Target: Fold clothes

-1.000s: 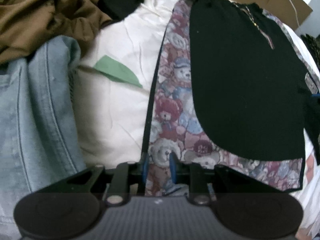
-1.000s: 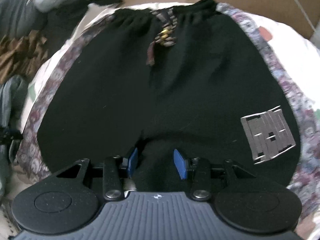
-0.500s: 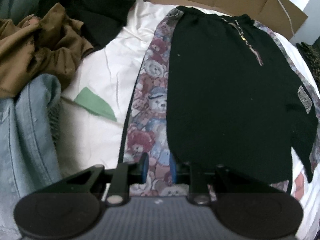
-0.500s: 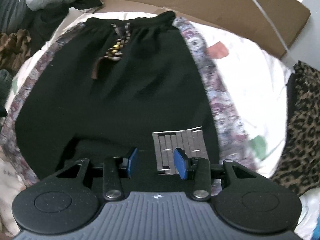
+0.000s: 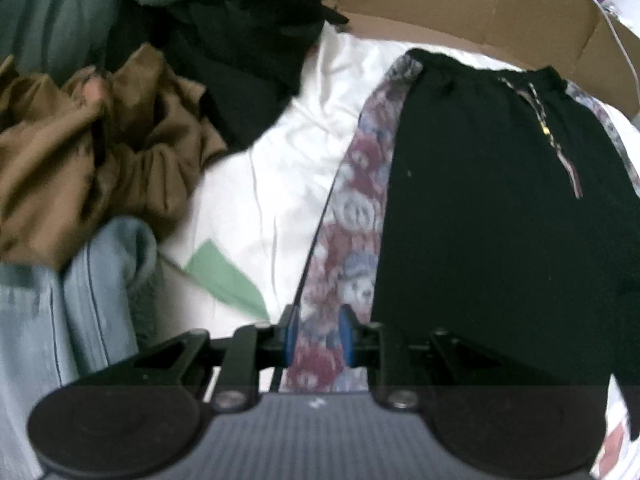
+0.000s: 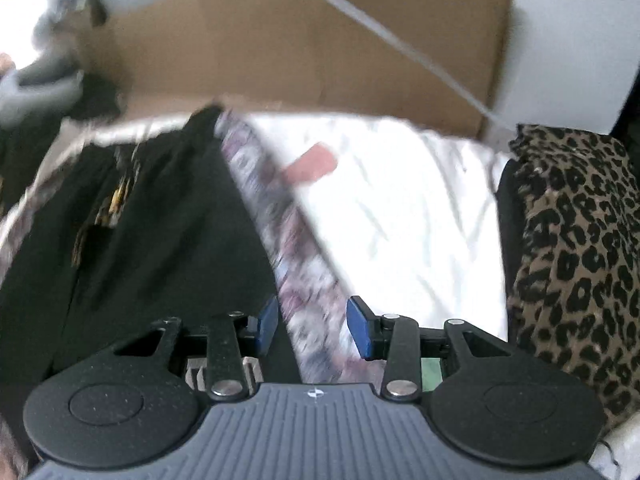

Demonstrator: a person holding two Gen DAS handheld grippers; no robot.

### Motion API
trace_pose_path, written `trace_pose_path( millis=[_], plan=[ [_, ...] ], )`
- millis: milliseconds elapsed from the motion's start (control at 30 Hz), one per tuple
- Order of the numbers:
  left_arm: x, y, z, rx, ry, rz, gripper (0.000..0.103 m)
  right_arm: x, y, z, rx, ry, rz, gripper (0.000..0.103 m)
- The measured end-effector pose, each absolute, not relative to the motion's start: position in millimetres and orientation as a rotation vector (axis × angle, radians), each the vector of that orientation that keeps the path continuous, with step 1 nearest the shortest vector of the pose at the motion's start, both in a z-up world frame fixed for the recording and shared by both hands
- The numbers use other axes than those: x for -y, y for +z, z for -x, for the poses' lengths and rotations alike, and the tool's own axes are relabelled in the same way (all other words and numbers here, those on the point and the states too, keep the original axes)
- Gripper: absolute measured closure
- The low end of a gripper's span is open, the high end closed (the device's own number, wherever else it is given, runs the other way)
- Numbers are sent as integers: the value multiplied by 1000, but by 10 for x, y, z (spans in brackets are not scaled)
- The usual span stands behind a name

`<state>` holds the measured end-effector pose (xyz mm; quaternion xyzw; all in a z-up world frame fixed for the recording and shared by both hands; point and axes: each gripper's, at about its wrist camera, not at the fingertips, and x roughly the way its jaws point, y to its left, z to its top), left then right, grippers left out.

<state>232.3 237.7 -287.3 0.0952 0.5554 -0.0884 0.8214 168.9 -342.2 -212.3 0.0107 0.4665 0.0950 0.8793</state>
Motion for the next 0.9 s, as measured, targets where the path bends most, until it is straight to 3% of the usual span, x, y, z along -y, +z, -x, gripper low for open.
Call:
trace_pose_path(
  millis=[433, 900],
  plan=[
    [-2237, -2932, -2802, -1193, -63, -209, 80, 3589, -2503, -2151, -889, 260, -50, 72],
    [-2199, -3343, -2893, -1169, -38, -183, 80, 3402, -2889, -2292, -989, 311, -16, 72]
  ],
)
